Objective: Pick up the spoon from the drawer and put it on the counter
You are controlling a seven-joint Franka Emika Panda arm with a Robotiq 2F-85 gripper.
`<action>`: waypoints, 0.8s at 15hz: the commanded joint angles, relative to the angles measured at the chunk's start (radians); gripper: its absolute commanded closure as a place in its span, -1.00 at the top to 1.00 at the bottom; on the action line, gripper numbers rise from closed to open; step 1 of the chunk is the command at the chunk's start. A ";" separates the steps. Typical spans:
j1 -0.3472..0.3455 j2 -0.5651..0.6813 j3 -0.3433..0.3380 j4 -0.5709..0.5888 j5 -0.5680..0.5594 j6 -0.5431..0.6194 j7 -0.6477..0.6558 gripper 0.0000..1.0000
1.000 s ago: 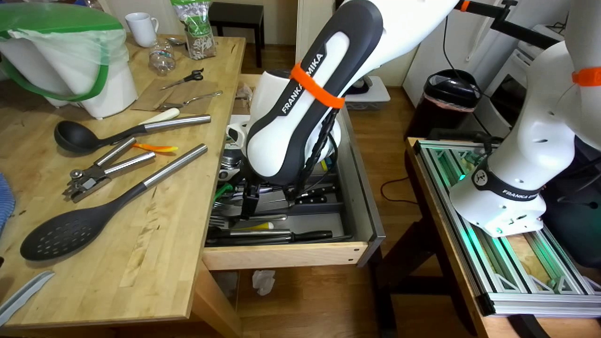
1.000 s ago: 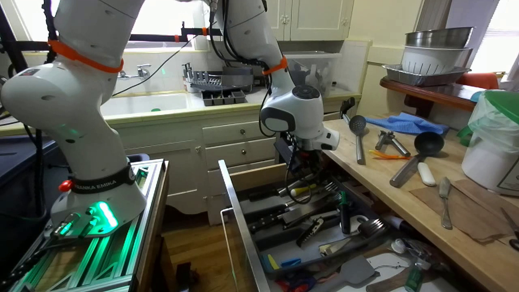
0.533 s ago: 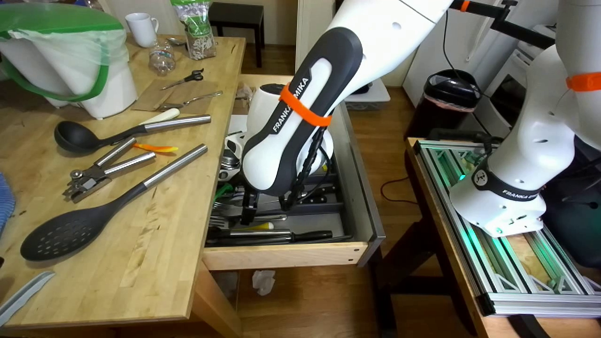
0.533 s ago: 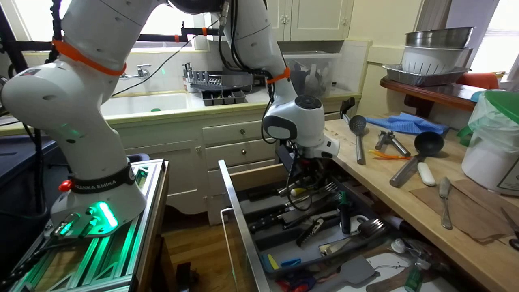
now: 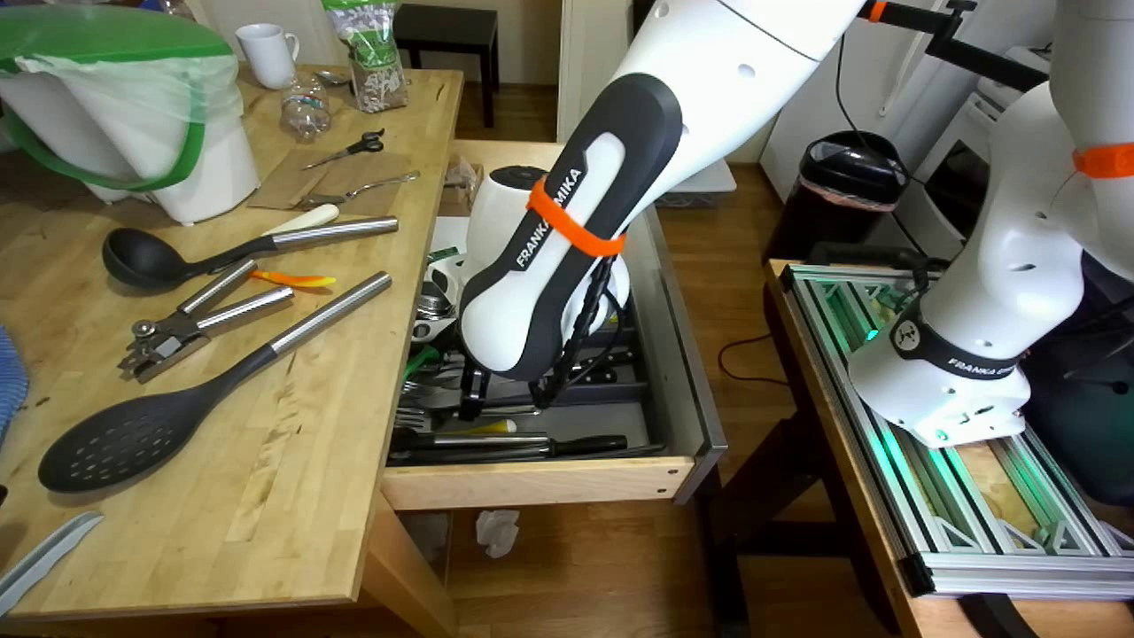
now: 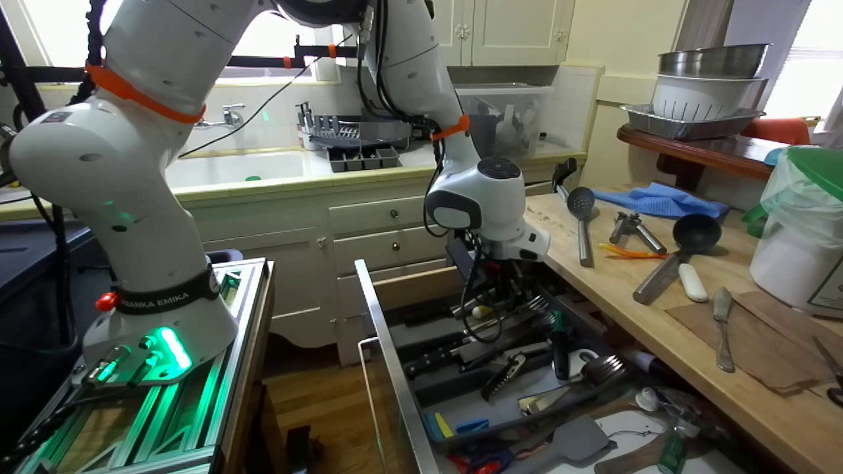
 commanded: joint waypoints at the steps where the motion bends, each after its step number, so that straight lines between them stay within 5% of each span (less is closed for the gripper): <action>1: 0.007 0.025 0.009 0.029 0.004 0.008 0.007 -0.05; 3: 0.009 0.033 0.012 0.036 0.004 0.010 0.010 -0.29; 4: 0.010 0.037 0.012 0.039 0.003 0.011 0.010 -0.21; 8: -0.004 0.053 0.030 0.052 0.015 0.005 0.002 -0.38; 12: -0.054 0.075 0.090 0.066 0.042 0.031 -0.036 -0.24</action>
